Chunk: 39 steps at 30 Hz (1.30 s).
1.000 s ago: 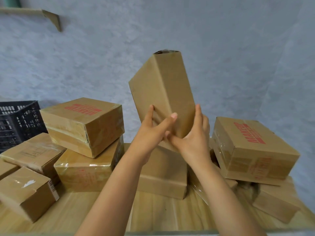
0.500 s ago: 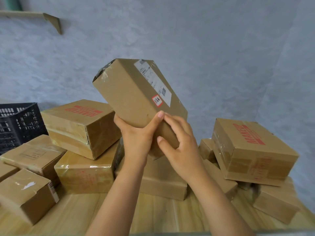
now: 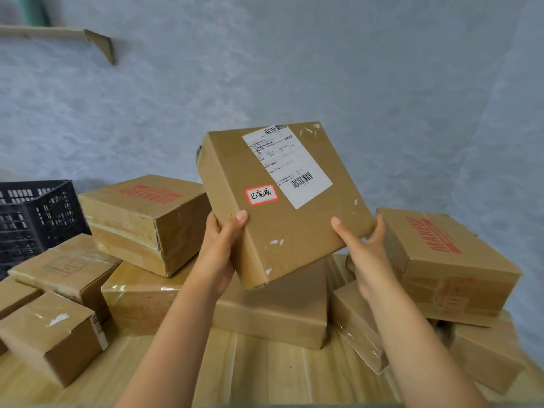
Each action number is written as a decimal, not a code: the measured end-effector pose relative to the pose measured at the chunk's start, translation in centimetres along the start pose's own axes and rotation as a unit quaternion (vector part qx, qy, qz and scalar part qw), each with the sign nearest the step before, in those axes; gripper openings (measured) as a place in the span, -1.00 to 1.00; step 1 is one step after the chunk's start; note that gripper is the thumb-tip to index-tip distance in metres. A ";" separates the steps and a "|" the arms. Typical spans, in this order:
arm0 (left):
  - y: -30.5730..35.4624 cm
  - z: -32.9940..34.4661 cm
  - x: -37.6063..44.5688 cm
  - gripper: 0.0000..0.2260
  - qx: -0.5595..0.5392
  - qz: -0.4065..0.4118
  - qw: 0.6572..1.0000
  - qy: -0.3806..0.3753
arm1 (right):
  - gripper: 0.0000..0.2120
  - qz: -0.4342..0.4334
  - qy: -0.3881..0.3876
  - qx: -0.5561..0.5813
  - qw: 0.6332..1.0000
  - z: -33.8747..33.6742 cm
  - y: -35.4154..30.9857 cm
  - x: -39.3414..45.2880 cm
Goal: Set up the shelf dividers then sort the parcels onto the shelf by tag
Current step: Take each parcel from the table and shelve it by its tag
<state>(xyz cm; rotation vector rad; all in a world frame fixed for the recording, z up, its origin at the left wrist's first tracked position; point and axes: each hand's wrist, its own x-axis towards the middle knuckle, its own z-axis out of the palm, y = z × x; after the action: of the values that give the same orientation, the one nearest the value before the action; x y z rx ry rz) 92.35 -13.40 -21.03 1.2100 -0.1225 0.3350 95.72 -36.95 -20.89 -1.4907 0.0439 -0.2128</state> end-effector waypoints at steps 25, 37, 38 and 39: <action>0.7 -2.0 -1.7 -0.38 0.014 0.034 0.998 -0.048 | -0.28 0.043 -0.172 0.030 0.984 -4.4 -0.7 0.1; -0.7 -1.1 -5.5 -0.47 -0.014 0.009 1.000 0.001 | -0.45 -0.018 -0.109 -0.003 0.994 -4.9 1.0 -3.6; -0.6 -1.4 -5.8 -0.47 -0.013 0.004 1.000 -0.002 | -0.43 -0.014 -0.101 -0.002 0.995 -4.9 1.3 -4.2; -0.6 -1.7 -6.1 -0.47 -0.011 0.000 1.000 -0.007 | -0.43 -0.011 -0.092 0.005 0.996 -4.8 1.5 -4.9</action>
<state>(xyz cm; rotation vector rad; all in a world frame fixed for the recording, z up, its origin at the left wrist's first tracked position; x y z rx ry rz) 86.60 -13.19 -23.79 1.1910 -0.1376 0.3238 90.37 -40.75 -23.30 -1.4954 -0.1218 -0.0925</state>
